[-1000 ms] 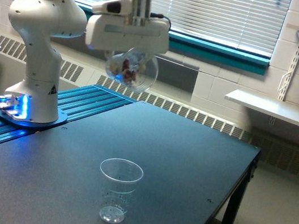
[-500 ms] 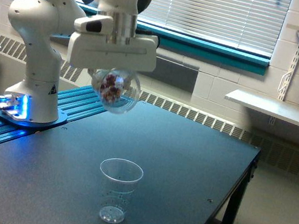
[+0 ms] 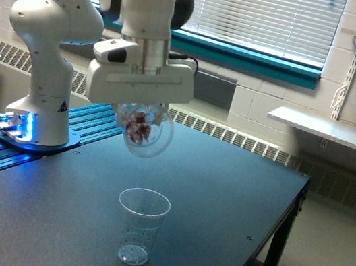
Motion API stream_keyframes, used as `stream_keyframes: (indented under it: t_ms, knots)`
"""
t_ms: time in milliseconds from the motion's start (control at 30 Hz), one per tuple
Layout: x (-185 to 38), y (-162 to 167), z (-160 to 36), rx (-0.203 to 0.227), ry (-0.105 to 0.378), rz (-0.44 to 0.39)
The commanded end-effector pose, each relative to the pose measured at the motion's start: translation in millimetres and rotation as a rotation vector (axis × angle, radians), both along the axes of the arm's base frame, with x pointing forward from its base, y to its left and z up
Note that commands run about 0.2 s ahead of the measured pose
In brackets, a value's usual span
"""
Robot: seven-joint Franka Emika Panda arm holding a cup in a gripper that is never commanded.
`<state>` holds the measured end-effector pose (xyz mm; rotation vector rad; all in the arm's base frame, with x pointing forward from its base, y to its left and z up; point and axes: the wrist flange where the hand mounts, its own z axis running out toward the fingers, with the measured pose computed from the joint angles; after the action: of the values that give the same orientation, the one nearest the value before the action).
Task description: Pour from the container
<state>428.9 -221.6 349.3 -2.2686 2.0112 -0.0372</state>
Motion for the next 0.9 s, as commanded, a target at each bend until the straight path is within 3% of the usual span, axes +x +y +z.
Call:
stream_keyframes:
  t_ms: [33, 900]
  knots:
    - [16, 8, -3.3, 0.025, -0.001, 0.03]
    - [22, 4, -14.2, 0.127, -0.02, -0.062]
